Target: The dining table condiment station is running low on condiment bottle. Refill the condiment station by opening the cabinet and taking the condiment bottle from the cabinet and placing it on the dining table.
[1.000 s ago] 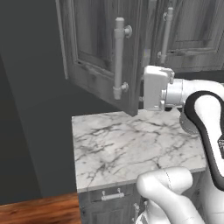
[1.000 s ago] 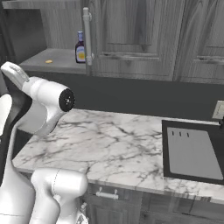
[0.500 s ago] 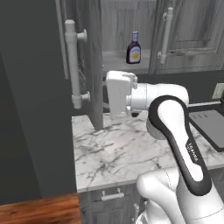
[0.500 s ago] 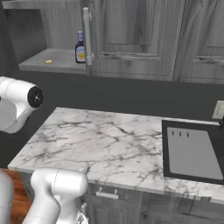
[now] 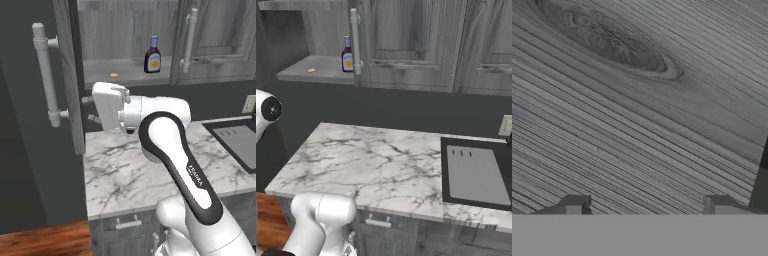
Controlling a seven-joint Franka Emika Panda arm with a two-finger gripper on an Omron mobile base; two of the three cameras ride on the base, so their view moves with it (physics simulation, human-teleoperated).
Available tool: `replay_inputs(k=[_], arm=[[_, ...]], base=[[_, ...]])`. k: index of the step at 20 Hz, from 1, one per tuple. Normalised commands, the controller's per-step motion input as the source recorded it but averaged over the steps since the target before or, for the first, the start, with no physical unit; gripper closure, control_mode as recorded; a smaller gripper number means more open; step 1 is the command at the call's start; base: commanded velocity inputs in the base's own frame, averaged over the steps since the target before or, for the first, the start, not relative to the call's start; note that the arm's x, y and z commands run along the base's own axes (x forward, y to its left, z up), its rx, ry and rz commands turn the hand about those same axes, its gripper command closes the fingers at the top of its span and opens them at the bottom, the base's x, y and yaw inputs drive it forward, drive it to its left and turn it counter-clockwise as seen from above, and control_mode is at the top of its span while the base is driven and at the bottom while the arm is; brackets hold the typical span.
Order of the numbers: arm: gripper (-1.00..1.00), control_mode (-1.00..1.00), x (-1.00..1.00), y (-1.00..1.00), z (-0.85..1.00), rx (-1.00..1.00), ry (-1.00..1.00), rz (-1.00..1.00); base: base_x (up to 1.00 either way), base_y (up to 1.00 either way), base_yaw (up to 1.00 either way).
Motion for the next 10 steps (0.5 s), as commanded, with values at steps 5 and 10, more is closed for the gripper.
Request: replay_inputs(k=[5,10], arm=[[-1.0,-1.0,-0.01,0.0,-0.13,-0.03,0.0,-0.01],[-1.0,-1.0,-0.29,-0.65,0.0,-0.2,-0.15,-0.07]], base=[[0.0,0.0,0.0],[0.0,0.0,0.0]])
